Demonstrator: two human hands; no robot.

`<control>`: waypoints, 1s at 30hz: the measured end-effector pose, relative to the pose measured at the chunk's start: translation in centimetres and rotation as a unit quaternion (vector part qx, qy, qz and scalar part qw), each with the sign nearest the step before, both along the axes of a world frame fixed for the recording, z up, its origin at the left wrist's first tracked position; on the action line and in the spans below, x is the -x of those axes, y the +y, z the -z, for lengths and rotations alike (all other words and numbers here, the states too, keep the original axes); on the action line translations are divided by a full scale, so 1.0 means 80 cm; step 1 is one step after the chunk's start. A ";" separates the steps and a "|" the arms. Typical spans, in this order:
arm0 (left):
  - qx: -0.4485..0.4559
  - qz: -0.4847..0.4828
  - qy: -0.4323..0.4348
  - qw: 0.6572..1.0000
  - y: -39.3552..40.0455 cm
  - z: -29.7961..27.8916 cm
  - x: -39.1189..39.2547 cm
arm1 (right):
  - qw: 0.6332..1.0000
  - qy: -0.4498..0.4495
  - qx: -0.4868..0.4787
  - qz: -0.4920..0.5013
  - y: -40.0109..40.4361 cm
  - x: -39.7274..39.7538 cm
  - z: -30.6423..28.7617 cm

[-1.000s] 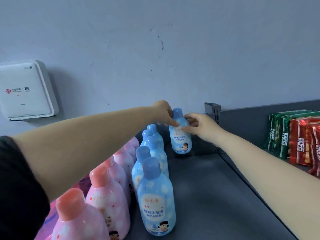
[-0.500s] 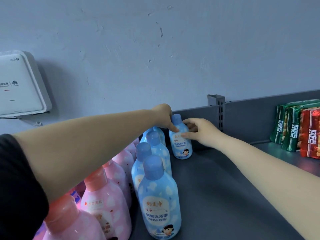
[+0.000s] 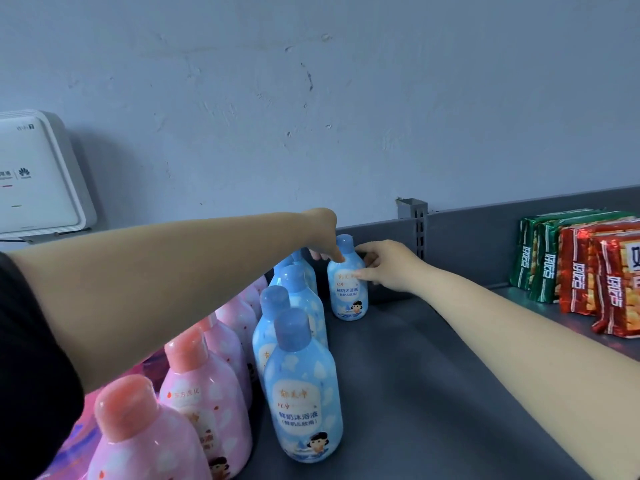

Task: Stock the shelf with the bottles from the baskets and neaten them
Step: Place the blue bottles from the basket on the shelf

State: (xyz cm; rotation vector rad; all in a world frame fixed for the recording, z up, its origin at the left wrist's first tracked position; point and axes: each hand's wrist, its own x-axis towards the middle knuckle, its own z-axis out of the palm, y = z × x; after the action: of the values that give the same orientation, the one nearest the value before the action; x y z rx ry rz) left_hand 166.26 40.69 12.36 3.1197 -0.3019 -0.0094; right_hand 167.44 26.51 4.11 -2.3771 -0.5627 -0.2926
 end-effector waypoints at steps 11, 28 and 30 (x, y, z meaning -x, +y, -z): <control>-0.042 0.076 -0.217 0.972 -0.038 -0.044 0.115 | 0.970 -0.160 0.158 0.090 -0.059 0.100 -0.062; -0.076 0.298 -0.282 0.909 -0.233 0.084 0.279 | 0.853 -0.204 0.424 0.224 -0.237 0.363 -0.010; -0.062 0.327 -0.273 0.903 -0.262 0.102 0.294 | 0.852 -0.186 0.425 0.243 -0.261 0.392 0.005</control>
State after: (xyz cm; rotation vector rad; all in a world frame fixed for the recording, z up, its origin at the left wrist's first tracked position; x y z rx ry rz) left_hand 142.74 19.74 4.22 2.8861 -1.3731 0.8711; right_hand 136.12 5.66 3.70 -3.3543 -0.2541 -0.8991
